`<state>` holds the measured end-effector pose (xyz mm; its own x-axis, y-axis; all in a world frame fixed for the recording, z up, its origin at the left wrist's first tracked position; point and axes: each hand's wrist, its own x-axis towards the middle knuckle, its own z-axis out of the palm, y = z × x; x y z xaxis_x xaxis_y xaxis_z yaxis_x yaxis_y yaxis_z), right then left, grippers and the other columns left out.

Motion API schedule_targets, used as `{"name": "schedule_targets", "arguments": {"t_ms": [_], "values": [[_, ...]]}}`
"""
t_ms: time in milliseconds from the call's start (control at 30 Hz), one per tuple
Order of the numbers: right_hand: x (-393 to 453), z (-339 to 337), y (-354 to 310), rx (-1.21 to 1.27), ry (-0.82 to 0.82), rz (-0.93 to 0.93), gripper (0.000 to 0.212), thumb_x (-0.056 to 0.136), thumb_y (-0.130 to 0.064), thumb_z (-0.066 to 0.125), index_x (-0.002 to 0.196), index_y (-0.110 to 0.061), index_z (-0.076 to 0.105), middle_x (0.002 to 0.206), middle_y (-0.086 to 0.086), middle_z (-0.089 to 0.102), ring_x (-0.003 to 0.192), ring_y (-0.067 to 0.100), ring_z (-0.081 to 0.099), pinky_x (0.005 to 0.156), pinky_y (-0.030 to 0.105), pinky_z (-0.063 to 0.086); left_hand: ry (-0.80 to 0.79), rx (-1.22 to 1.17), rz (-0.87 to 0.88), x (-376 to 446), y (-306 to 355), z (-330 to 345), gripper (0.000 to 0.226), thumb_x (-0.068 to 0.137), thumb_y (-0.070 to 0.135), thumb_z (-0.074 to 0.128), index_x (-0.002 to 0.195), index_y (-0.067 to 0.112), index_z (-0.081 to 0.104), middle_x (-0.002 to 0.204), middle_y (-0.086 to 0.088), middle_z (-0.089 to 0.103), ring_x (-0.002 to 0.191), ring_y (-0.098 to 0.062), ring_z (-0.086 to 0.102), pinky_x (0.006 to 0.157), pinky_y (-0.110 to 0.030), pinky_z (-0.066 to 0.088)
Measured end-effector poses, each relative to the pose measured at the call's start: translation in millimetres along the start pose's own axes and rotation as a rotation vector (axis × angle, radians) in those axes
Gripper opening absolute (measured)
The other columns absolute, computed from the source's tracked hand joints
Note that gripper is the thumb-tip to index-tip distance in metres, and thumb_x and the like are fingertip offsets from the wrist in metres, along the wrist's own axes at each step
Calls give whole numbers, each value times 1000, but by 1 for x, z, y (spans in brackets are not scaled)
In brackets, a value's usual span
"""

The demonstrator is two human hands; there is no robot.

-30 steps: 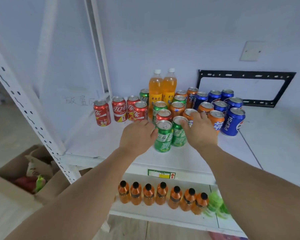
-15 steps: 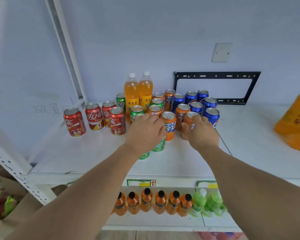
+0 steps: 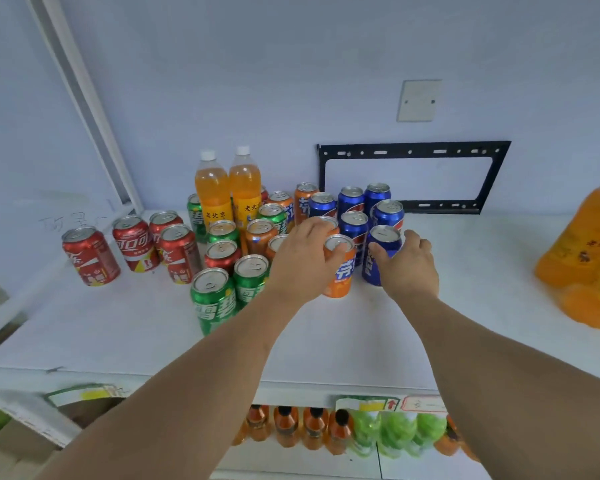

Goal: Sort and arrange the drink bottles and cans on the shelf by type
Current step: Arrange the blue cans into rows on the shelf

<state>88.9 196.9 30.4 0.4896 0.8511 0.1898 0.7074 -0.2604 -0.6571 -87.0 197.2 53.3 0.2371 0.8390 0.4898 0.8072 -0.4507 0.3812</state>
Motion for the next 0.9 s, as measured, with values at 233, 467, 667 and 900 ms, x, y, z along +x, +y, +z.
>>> {"name": "schedule_targets", "arguments": {"t_ms": [233,467,667,900], "values": [[28,12,9,243,-132,125,78,85,-48,69,148,-19,32,145,5,45,130,25,48,99,43,49,-167,-27,-110,68,6,22,59,94,44,56,145,18,42,149,-5,45,135,-23,40,109,-39,36],[29,17,25,333,-285,137,73,81,-30,79,141,-21,39,136,0,55,120,22,54,96,34,47,-639,22,-130,141,8,34,85,83,36,72,153,21,27,147,-10,47,122,-28,54,92,-37,49],[33,15,37,347,-346,156,72,78,-33,80,137,-22,40,127,-4,56,100,11,50,83,24,43,-799,177,-108,149,8,52,78,77,37,80,141,14,43,135,-11,55,107,-25,56,82,-35,46],[30,6,45,389,-328,159,70,77,-33,81,134,-25,41,114,-10,52,103,12,52,84,25,46,-735,-22,-182,154,1,60,60,67,44,83,115,21,57,107,-3,65,91,-20,62,83,-40,53]]}}
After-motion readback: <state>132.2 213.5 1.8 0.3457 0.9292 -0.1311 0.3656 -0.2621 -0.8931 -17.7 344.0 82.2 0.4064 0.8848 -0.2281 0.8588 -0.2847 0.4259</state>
